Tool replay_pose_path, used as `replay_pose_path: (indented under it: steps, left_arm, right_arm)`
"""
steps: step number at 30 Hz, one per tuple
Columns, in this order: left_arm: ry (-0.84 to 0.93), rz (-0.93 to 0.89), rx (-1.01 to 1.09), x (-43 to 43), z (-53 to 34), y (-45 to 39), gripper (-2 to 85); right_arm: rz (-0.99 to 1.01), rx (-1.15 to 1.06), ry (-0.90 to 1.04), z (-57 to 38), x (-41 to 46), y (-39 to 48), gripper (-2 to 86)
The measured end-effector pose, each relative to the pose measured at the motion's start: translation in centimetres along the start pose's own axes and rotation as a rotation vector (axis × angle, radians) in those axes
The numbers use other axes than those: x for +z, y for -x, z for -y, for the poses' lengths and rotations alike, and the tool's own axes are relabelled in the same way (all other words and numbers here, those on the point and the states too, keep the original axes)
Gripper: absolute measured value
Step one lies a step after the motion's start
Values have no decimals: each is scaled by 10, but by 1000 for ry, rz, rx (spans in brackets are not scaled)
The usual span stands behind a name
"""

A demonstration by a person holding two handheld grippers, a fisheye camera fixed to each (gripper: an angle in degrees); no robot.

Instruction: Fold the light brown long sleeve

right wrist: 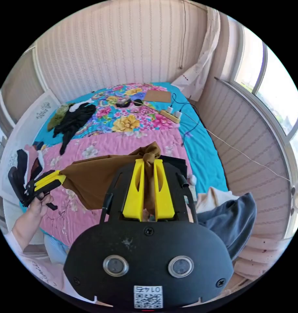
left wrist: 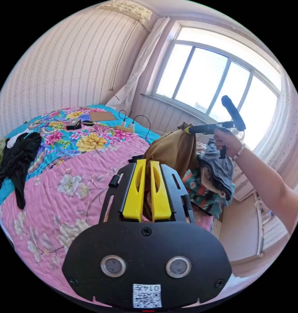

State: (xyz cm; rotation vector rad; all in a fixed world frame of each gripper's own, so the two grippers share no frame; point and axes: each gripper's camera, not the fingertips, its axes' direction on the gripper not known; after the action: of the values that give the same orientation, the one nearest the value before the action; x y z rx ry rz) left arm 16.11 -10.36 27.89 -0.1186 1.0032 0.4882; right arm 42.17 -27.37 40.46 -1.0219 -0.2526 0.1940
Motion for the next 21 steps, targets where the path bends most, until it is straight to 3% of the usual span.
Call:
replay_pose_path:
  steps: [2,5,9,12,16,21]
  left_arm:
    - [159,110,-63,31,21,9,48]
    - [64,61,15,23,14,14,48]
    - [122,70,52,8,-6,28,48]
    - [98,30,64,-29,-36,43,48]
    - [57,15,51,-102,-110,64,47]
    - [-8,182,-174,-205,-210,109,47]
  right_arm:
    - [-45,159,116,13,21,-22,86]
    - [23,179,36,2,25,-20,86]
    - [45,109,42,-14,27,-2,85]
    - [98,51,-59,-27,9,20,82]
    - [153,-187,-83,-36,-3,88,83]
    - [280,-490,-24,-42,10,198,102]
